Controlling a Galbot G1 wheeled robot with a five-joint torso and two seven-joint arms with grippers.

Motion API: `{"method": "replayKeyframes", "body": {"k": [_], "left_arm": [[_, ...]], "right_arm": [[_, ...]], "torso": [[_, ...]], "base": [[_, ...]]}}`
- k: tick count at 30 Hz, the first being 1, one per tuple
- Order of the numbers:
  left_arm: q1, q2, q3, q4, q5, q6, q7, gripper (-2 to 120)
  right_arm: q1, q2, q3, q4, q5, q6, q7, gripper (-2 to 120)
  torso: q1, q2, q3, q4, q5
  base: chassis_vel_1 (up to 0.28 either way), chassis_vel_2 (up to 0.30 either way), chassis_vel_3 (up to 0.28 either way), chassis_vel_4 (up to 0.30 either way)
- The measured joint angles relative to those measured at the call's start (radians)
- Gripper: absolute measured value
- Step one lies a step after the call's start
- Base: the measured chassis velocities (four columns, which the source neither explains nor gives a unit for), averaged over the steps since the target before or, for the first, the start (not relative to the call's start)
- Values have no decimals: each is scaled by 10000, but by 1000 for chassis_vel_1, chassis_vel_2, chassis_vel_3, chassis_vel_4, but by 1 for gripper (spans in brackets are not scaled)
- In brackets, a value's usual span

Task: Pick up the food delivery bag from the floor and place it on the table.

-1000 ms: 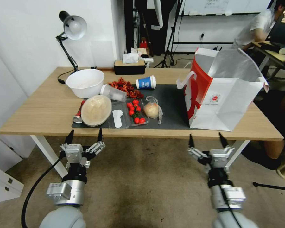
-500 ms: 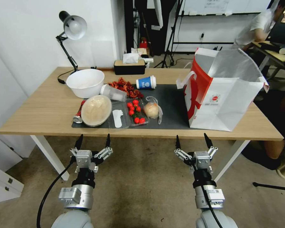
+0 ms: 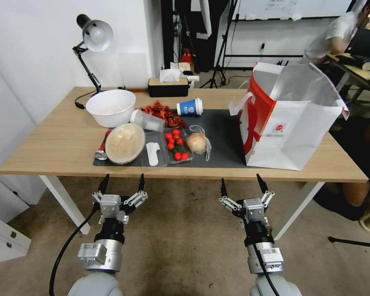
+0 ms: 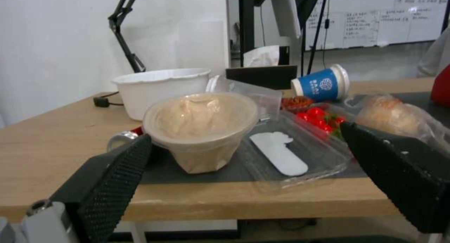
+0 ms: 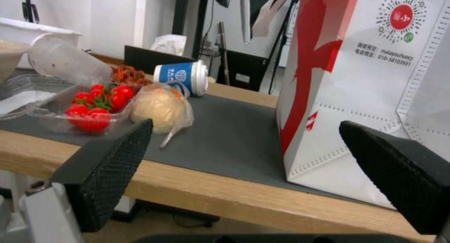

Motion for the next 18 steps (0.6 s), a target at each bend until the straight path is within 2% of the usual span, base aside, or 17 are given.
{"method": "replayKeyframes", "body": {"k": [18], "left_arm": [[39, 56, -186, 63, 270, 96, -49, 100]], "right_arm": [[-52, 20, 12, 26, -24, 15, -77, 100]], "torso": [[-1, 0, 0, 0, 1]], "base": [[0, 0, 0, 0]]}}
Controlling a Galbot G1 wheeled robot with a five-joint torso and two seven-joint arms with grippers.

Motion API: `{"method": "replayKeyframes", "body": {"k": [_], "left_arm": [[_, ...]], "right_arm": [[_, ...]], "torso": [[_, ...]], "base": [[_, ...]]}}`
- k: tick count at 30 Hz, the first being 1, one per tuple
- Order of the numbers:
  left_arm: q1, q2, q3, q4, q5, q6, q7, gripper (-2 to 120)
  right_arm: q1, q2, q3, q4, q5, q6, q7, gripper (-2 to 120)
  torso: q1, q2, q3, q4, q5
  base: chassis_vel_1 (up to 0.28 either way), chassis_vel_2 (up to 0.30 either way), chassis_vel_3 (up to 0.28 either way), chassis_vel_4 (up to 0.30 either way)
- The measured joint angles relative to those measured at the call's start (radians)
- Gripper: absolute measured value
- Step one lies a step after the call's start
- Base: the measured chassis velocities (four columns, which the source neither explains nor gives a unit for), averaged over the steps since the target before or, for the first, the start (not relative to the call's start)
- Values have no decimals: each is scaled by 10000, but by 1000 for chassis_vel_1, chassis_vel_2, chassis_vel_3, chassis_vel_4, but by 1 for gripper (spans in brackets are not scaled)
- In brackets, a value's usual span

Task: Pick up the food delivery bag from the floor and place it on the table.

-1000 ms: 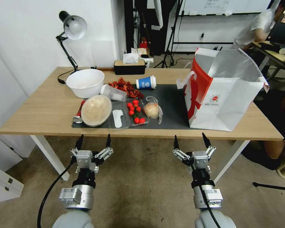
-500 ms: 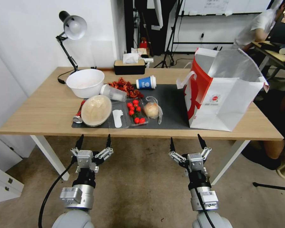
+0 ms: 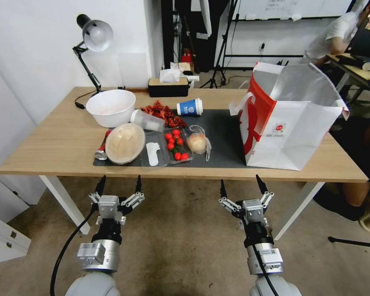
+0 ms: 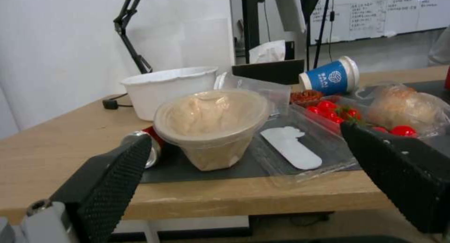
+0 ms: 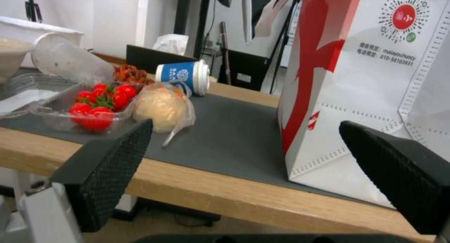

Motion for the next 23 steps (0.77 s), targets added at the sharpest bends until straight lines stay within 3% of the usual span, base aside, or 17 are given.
{"method": "replayKeyframes", "body": {"k": [23], "left_arm": [[7, 6, -8, 0, 14, 10, 11, 100]], "right_arm": [[-38, -17, -19, 36, 42, -44, 11, 100]], "torso": [[0, 0, 0, -1, -1]], "base": [[0, 0, 0, 0]]}}
